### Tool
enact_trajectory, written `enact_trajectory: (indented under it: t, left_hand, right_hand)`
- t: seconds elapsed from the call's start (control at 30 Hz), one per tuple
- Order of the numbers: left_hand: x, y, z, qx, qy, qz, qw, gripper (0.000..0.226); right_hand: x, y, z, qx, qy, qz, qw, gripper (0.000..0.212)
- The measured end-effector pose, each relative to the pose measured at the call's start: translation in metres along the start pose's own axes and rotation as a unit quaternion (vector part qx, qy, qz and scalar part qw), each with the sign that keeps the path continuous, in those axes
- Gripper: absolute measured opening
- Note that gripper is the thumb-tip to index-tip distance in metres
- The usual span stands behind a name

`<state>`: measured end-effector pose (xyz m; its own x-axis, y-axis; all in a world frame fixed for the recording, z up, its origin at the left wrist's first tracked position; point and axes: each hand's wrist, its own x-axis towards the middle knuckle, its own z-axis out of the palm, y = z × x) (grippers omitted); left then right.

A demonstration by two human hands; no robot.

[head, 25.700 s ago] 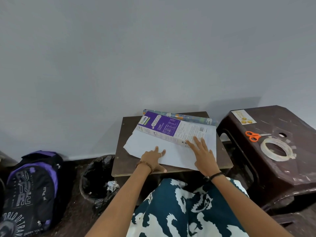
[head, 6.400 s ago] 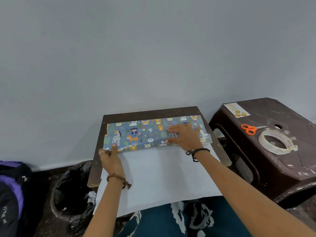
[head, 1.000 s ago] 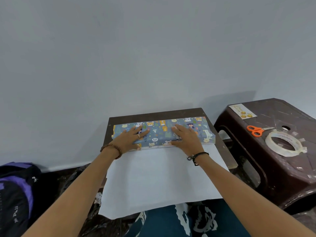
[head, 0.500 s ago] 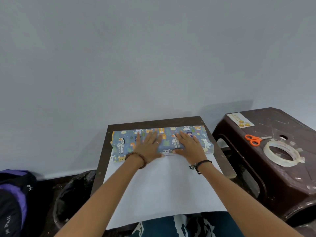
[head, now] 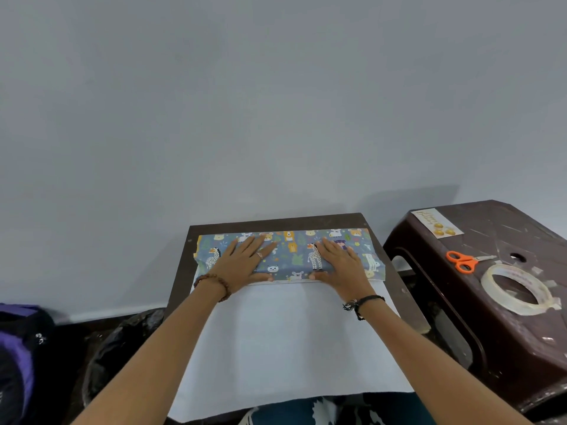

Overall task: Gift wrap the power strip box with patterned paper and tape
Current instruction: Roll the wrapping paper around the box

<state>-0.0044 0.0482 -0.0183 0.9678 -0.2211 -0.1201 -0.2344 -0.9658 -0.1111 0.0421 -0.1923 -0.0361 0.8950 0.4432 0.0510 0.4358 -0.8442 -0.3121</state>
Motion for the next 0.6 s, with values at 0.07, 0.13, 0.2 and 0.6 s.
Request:
enact_trajectory:
  t: [0.07,0.13,0.2,0.6]
  left_hand:
    - [-0.001,-0.002,-0.002,0.002,-0.013,0.003,1.000,0.075]
    - [0.002,-0.002,-0.008,0.003,-0.035,0.006,0.999,0.075]
    - [0.005,-0.003,-0.015,-0.014,-0.069,0.008,0.998,0.079]
    - [0.005,0.016,-0.042,0.016,-0.150,-0.038,0.988,0.086]
  right_hand:
    - [0.000,-0.001,-0.001,0.002,-0.003,-0.001,1.000,0.073]
    - [-0.001,-0.001,-0.004,0.007,-0.007,-0.003,1.000,0.072]
    - [-0.001,0.001,-0.009,0.020,-0.018,-0.008,1.000,0.071]
    - [-0.001,-0.001,-0.039,-0.044,-0.123,-0.044,0.990,0.070]
